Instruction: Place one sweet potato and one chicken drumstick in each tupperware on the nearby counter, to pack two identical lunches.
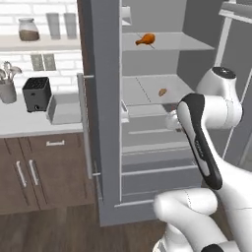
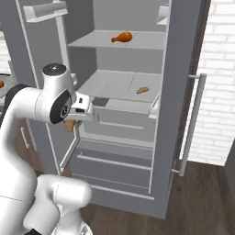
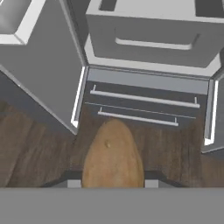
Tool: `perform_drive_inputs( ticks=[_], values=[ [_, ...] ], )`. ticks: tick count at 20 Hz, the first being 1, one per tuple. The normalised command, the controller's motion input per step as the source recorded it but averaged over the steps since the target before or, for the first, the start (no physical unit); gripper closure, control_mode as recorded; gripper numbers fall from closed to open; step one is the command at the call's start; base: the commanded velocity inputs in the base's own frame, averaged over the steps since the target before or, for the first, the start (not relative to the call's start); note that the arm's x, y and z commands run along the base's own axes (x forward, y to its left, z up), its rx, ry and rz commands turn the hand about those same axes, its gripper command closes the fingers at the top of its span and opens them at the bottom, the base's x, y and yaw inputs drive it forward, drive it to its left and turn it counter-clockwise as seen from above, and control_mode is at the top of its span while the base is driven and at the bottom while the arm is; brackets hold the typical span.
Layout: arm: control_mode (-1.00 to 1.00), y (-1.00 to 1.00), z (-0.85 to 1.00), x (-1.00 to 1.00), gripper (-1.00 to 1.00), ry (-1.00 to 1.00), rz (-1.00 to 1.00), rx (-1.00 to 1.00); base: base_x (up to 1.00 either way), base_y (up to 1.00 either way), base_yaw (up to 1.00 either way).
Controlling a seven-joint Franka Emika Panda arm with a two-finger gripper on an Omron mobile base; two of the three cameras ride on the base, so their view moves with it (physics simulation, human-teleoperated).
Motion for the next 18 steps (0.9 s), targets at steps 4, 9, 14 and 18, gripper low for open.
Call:
perform_drive_inputs(
  ticks=[4, 9, 14, 18],
  values=[
    [1.00, 0.00, 0.00, 0.00, 1.00, 0.00, 0.00, 0.00, -0.47, 0.32, 0.53],
    [1.00, 0.00, 0.00, 0.00, 1.00, 0.00, 0.00, 0.00, -0.10, 0.29, 0.62],
    [1.00, 0.00, 0.00, 0.00, 1.00, 0.00, 0.00, 0.00, -0.36, 0.78, 0.38],
    [1.00, 0.00, 0.00, 0.00, 1.00, 0.00, 0.00, 0.00, 0.11, 0.91, 0.31]
  ],
)
